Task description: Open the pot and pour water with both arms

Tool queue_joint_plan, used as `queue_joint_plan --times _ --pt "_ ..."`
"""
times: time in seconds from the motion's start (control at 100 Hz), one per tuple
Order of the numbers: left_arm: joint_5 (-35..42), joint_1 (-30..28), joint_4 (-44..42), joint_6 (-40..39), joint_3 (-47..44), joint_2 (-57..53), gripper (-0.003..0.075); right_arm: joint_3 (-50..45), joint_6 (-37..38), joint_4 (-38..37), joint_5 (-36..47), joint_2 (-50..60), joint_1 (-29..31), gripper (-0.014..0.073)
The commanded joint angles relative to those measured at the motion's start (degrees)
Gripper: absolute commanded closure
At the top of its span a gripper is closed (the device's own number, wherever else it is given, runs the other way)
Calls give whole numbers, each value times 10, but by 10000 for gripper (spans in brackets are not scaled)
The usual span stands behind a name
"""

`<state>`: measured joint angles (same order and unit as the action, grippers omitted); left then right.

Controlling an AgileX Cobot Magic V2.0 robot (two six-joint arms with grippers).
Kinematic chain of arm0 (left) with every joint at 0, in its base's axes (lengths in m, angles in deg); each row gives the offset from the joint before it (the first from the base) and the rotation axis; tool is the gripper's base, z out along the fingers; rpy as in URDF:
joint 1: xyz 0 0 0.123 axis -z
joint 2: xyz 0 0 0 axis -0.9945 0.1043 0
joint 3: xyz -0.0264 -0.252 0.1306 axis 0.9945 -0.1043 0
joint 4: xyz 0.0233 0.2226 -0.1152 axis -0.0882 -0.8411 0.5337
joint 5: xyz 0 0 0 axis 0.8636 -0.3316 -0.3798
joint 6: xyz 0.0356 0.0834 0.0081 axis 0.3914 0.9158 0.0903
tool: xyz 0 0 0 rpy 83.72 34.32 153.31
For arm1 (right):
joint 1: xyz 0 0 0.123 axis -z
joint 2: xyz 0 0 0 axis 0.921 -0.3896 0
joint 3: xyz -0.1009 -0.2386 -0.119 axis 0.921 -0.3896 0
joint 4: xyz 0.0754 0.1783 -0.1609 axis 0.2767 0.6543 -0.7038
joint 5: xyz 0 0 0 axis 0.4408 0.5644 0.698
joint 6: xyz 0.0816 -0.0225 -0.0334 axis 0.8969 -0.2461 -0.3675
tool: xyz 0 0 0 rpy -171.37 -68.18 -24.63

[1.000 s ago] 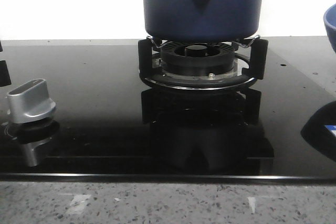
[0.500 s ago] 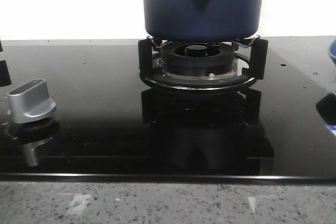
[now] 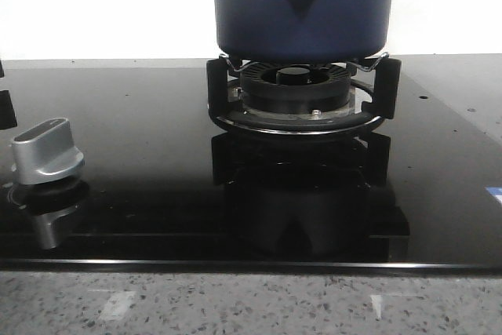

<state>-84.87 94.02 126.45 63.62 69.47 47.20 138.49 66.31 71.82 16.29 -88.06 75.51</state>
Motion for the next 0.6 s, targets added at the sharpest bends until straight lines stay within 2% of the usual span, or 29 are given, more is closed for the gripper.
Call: queue_joint_plan --times 0.0,0.11,0.18,0.39,0.59 --pt "-43 -1 75 23 25 6 469 13 -6 -14 33 35 -11 283" --pt "-47 19 75 40 49 31 469 13 -6 -14 34 57 -33 304" --pt "-47 37 75 55 69 48 469 13 -11 -15 33 71 -46 361" --pt "-44 98 75 92 141 108 469 13 -21 -15 33 108 -66 669" --pt "-42 133 75 93 215 185 469 13 -22 -5 34 134 -80 668"
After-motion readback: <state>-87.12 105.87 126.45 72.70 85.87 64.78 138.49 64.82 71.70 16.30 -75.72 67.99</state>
